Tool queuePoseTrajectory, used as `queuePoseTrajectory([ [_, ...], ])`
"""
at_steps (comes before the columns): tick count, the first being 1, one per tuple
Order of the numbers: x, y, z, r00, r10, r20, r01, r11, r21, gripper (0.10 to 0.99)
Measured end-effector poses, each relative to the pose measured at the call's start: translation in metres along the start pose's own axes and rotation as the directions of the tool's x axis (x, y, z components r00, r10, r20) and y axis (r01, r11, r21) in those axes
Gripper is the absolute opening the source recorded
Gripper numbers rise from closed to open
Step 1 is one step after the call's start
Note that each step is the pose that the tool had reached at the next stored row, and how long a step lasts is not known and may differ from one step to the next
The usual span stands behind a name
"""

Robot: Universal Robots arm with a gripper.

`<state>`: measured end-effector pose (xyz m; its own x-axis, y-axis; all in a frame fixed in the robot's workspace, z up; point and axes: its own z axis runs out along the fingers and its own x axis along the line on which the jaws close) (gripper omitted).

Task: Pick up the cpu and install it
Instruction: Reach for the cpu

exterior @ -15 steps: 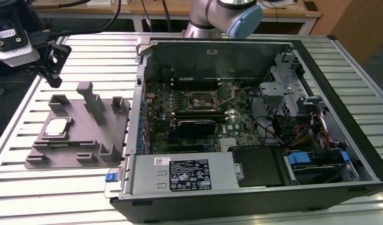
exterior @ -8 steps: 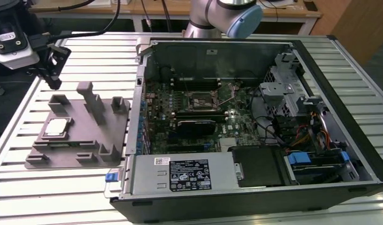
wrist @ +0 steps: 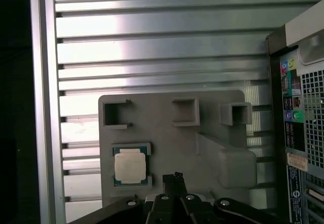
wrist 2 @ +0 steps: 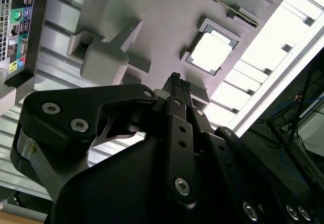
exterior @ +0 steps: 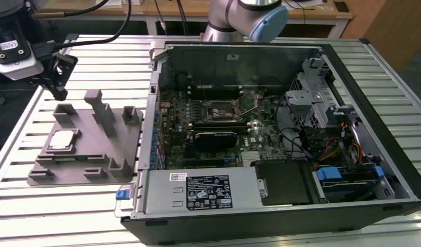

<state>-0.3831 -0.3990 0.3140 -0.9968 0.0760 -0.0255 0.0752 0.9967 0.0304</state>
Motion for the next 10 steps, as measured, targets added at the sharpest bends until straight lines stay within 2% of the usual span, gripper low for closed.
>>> queuePoseTrajectory([
  [10, 0.0018, -0.0003, 0.0045, 1.0, 0.0, -0.0001, 0.0, 1.0, 0.0, 0.106],
])
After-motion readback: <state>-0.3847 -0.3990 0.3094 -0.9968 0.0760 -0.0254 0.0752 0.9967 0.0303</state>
